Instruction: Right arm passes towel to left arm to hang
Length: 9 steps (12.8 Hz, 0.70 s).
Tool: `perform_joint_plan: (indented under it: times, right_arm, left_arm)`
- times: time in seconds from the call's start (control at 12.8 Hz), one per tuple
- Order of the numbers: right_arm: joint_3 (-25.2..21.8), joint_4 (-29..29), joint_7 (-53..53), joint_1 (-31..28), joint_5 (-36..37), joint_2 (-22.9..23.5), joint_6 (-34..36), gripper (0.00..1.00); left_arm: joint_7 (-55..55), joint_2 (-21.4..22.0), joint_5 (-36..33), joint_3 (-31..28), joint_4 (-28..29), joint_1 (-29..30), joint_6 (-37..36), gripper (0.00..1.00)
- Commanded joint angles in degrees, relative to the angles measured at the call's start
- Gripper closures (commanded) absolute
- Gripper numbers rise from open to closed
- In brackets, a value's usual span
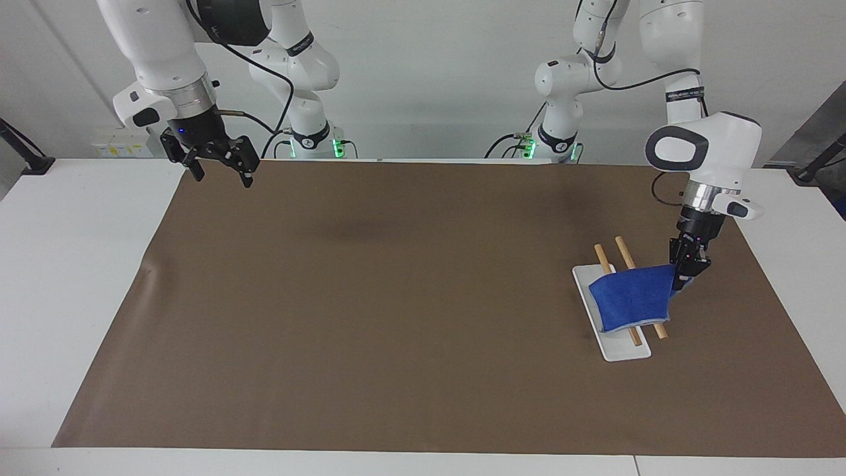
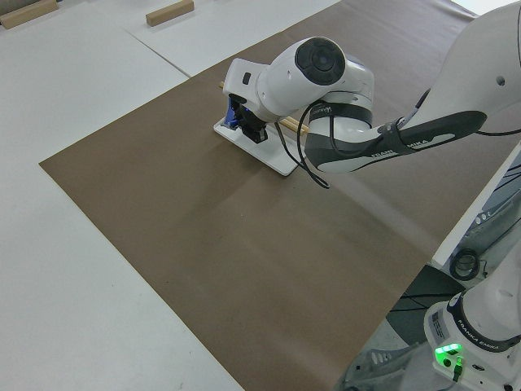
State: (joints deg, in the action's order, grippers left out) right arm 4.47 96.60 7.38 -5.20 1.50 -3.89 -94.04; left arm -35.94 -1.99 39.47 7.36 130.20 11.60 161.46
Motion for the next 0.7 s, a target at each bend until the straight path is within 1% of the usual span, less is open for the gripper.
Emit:
perform_joint_plan:
  times: [0.0,0.08,0.16,0.23,0.31,0.39,0.63]
  right_arm:
    - [-2.6,1.0,-1.5,2.6,0.0,-0.8,1.0,0.00]
    - [-3.1,1.0,-1.5,2.8,0.0,-0.8,1.2,0.00]
    - [-3.1,1.2,-1.5,2.8,0.0,-1.0,1.3,0.00]
    - [-3.2,1.5,-1.6,3.0,-0.1,-1.1,1.4,0.00]
    - [-3.2,1.8,-2.5,3.1,-0.2,-1.4,2.1,0.00]
    - [-3.2,1.8,-3.8,3.0,-0.3,-1.5,2.8,0.00]
    - [-3.4,1.8,-4.5,3.1,-0.3,-1.6,2.7,0.00]
  left_arm:
    - [-0.5,2.3,0.3,-0.2,3.2,-0.5,1.3,0.61]
    - [-0.4,2.3,0.3,-0.2,3.2,-0.5,1.2,0.41]
    - [-0.2,2.3,0.3,-0.2,3.1,-0.4,1.0,0.29]
    - [0.0,2.3,0.3,-0.2,3.1,-0.4,1.0,0.22]
    - [0.2,2.3,0.3,-0.2,3.1,-0.1,1.0,0.18]
    - [0.4,2.3,0.3,-0.2,3.0,0.2,0.9,0.16]
    - [3.5,2.2,0.3,-0.2,2.8,0.7,0.5,0.17]
